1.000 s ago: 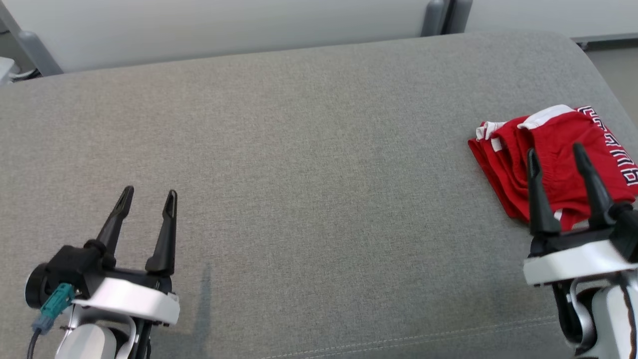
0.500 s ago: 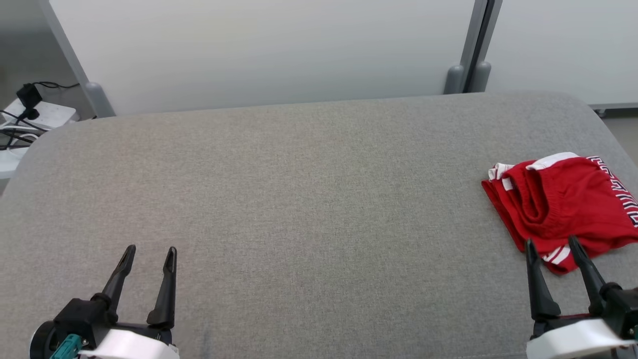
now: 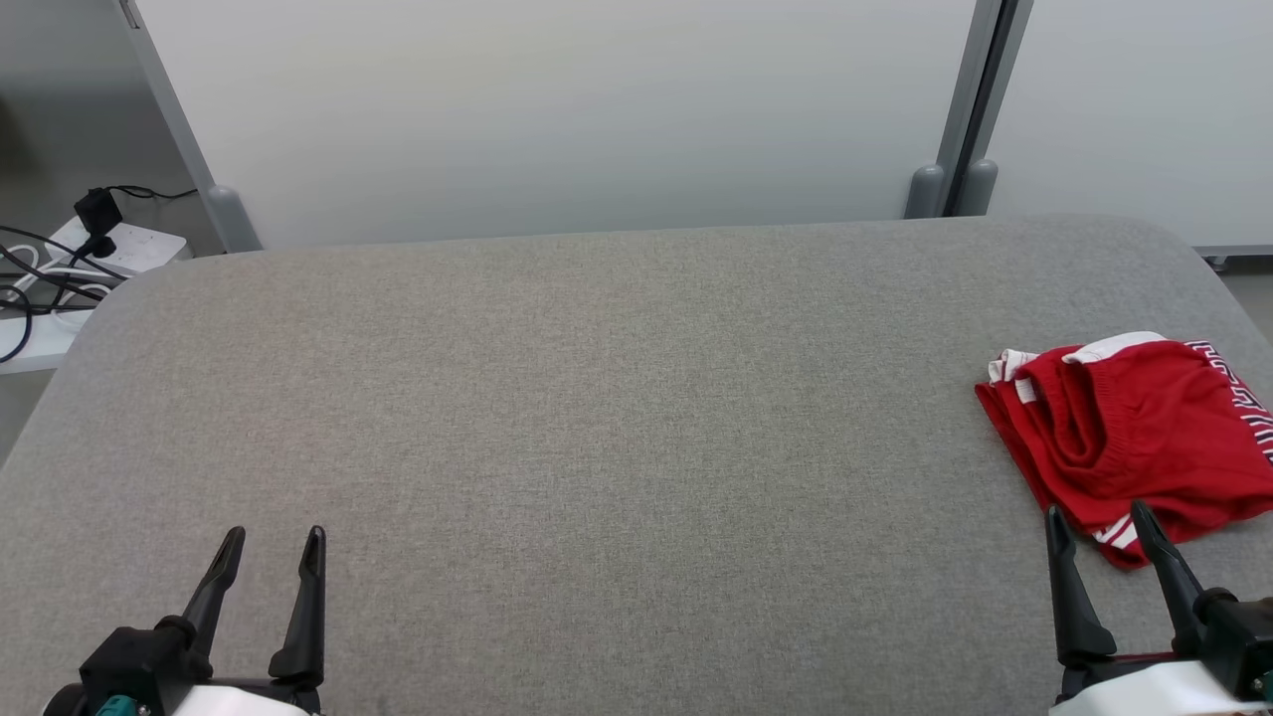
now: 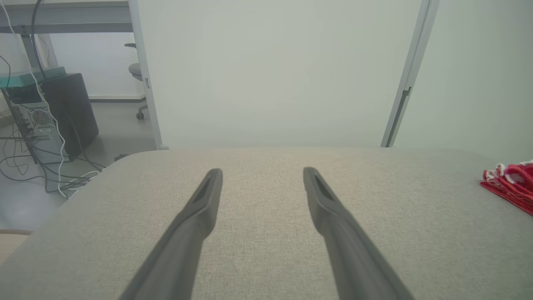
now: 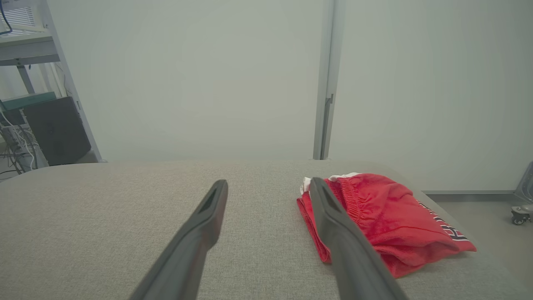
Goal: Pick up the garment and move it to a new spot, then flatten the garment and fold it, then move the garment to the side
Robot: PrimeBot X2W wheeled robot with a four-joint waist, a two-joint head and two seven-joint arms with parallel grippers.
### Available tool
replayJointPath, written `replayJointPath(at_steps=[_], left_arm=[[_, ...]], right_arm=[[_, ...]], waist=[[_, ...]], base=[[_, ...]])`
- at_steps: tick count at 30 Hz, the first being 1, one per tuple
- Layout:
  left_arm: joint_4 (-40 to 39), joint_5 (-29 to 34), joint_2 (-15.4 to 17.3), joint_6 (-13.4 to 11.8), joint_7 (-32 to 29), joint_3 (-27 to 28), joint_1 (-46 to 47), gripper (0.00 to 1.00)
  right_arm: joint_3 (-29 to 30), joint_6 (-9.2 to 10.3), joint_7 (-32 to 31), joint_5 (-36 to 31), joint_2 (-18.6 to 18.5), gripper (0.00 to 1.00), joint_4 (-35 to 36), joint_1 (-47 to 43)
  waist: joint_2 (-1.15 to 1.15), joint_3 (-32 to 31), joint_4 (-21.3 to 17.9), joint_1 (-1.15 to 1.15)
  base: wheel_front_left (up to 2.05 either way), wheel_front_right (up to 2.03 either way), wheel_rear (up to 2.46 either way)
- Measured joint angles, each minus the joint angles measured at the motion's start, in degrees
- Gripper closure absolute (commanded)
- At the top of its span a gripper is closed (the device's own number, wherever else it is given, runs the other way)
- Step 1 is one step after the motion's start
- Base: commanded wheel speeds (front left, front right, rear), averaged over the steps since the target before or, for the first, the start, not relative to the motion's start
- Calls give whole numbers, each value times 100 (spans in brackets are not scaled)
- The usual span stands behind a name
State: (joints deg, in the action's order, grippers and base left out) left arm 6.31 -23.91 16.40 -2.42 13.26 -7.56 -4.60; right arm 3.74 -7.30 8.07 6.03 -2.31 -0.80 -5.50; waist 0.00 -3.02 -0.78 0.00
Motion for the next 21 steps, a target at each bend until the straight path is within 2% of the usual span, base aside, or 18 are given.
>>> replayJointPath(at_steps=[21], left_arm=[[-68,-89,55,-76,-122,-49,-93,0]], right_arm=[[-3,-1,0,18,9,0,-1,-94]], waist=[[0,61,16,0]], base=[[0,0,0]])
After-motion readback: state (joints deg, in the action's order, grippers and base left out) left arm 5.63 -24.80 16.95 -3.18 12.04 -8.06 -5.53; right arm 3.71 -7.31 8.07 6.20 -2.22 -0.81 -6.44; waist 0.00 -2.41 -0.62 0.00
